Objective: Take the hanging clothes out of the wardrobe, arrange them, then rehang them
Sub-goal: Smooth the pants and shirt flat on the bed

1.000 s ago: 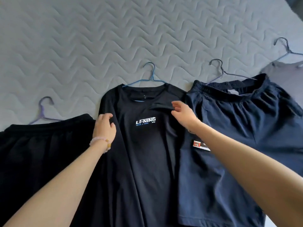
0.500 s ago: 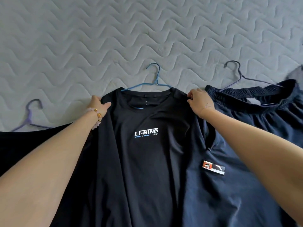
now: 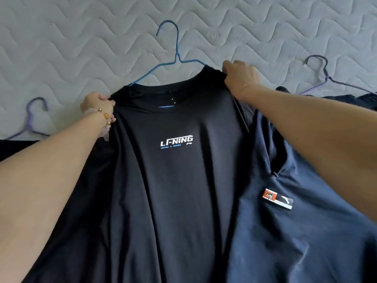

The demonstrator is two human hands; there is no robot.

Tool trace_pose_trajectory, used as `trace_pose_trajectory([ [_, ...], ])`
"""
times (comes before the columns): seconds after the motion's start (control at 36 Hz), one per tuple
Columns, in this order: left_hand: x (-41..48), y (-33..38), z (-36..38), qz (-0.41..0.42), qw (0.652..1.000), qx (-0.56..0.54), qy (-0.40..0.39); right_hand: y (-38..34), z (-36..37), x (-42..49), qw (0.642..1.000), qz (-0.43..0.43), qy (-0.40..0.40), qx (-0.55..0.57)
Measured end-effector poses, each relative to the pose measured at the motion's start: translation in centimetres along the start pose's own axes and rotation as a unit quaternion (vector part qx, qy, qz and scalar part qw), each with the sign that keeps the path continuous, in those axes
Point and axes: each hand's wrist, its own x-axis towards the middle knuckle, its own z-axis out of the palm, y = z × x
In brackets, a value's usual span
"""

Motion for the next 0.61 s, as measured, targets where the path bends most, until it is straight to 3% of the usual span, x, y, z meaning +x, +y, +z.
trace_pose_trajectory([
  [0.19,0.5,-1.1,-0.5,-0.016,0.994,-0.094,-0.053,0.6,0.8,-0.6,0.971,0.067,-0.102,0.204],
  [0.31,-1.7,-1.4,-1.9,0.036,0.994,-0.041,-0.090,0.8,-0.3,-2.5,0.935,0.072,-0.170,0.302],
  [0.47,-11.0,-5.3,-3.4,0.141,0.989,0.009,-0.035,0.2,1.0,-11.8,0.921,0.082,-0.046,0.378],
  [0.56,-16.1,-9.6,-4.3,0.159,0.986,0.035,-0.039,-1.0,3.1,-18.3,0.915,0.072,-0.058,0.394],
  [0.61,-18.8,-12.5,-5.1,0.133,0.989,0.042,-0.046,-1.9,4.7,-22.1,0.932,0.032,-0.089,0.349],
])
